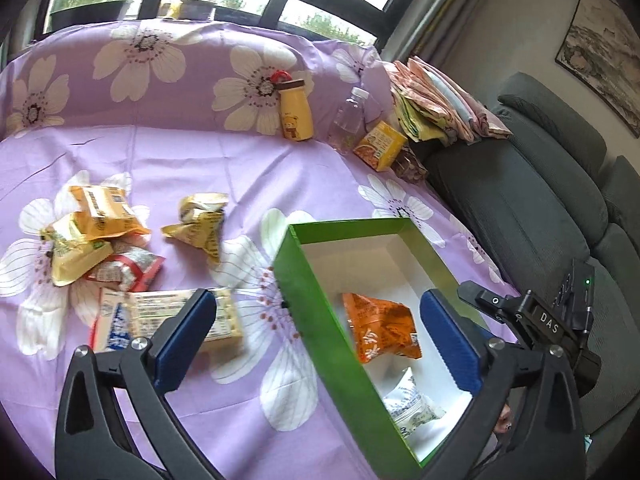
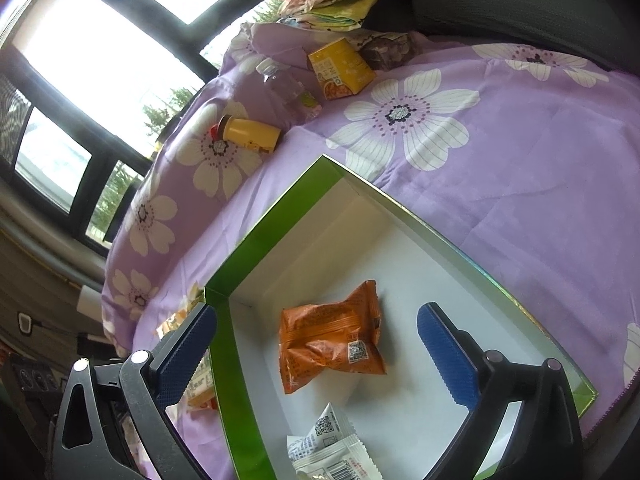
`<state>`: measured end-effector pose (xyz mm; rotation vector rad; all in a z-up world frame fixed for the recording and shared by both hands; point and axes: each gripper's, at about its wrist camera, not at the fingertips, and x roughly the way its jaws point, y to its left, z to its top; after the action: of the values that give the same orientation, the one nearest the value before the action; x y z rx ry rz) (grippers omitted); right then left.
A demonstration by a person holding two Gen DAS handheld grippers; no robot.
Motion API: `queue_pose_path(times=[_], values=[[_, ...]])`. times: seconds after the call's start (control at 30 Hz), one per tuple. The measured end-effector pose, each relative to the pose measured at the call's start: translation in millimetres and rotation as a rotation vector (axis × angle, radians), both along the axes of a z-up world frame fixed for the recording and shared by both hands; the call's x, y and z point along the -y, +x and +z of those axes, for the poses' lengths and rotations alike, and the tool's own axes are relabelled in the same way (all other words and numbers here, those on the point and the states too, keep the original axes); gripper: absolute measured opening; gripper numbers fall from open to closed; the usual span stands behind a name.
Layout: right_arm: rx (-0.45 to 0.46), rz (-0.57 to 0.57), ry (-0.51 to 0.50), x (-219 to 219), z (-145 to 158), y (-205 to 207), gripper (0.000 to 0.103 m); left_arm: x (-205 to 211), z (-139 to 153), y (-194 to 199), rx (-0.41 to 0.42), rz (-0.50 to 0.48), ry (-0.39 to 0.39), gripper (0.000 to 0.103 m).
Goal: Organize snacks
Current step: 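Move the right gripper to the white cracker pack on the bedspread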
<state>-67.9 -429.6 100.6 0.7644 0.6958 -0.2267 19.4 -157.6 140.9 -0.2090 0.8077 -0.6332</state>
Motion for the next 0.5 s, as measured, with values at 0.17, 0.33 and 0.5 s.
queue_pose_path(times=[0.17, 0.33, 0.5], values=[[0.027, 0.024, -0.057, -9.5, 5.1, 4.5, 0.100, -67.4, 0.4, 3.5, -0.023, 0.157, 0.063, 0.102], [0.079, 0.109, -0.032, -25.3, 8.9, 10.3, 0.100, -130.8, -10.2, 8.7, -0.074, 0.288, 0.081, 0.102], [0.073, 0.227, -0.037, -64.0, 20.7, 28.0, 0.100, -178.3, -27.1, 14.9, -0.168, 0.355, 0.026, 0.102]])
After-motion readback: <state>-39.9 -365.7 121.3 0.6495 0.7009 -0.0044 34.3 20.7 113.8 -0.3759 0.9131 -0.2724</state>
